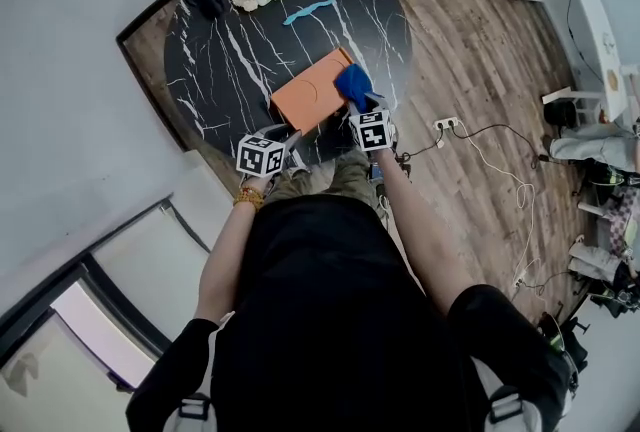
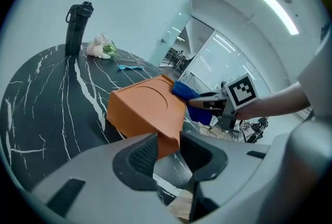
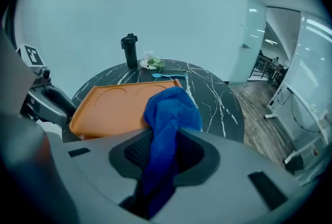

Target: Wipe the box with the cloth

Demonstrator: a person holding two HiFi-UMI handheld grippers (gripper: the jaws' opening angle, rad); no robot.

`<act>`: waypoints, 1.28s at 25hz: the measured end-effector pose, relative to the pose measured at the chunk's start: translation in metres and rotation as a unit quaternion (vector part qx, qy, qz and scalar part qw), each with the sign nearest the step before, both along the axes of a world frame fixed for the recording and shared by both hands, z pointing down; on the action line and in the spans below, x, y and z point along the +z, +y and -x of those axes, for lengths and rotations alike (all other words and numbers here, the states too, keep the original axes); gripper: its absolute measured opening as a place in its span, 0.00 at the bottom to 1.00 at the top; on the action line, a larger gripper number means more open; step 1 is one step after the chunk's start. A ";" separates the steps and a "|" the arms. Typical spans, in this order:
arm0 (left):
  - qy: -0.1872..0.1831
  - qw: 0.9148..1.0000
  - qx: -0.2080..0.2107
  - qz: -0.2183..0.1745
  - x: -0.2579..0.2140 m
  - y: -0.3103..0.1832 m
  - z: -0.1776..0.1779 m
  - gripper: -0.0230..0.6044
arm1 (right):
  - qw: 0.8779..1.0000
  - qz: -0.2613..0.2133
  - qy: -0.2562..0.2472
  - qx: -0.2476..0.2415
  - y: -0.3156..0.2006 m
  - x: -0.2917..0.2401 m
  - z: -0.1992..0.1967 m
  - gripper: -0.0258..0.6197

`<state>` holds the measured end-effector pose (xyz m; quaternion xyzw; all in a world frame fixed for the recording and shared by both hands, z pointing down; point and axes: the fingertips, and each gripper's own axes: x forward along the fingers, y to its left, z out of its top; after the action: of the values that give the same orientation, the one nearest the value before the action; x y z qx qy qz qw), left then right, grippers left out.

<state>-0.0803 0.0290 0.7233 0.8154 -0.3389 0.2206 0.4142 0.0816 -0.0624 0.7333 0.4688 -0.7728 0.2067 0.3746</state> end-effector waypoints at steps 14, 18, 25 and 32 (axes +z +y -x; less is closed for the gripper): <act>-0.005 1.000 0.008 0.014 0.008 0.007 0.000 0.25 | 0.966 0.065 -0.016 -0.248 0.118 0.019 0.119 0.18; 0.008 1.000 -0.011 0.022 0.006 0.004 0.004 0.25 | 0.957 0.065 -0.054 -0.277 0.130 0.011 0.135 0.18; 0.026 0.998 -0.062 0.015 -0.002 -0.016 0.012 0.25 | 0.981 -0.005 -0.107 -0.162 0.081 -0.010 0.076 0.18; 0.023 0.997 -0.070 0.024 -0.001 -0.017 0.013 0.25 | 1.000 0.014 -0.012 0.019 0.008 0.008 -0.024 0.18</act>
<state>-0.0929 0.0125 0.7228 0.7845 -0.3798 0.1804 0.4559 0.1052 -0.0546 0.7416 0.4758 -0.7651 0.2297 0.3681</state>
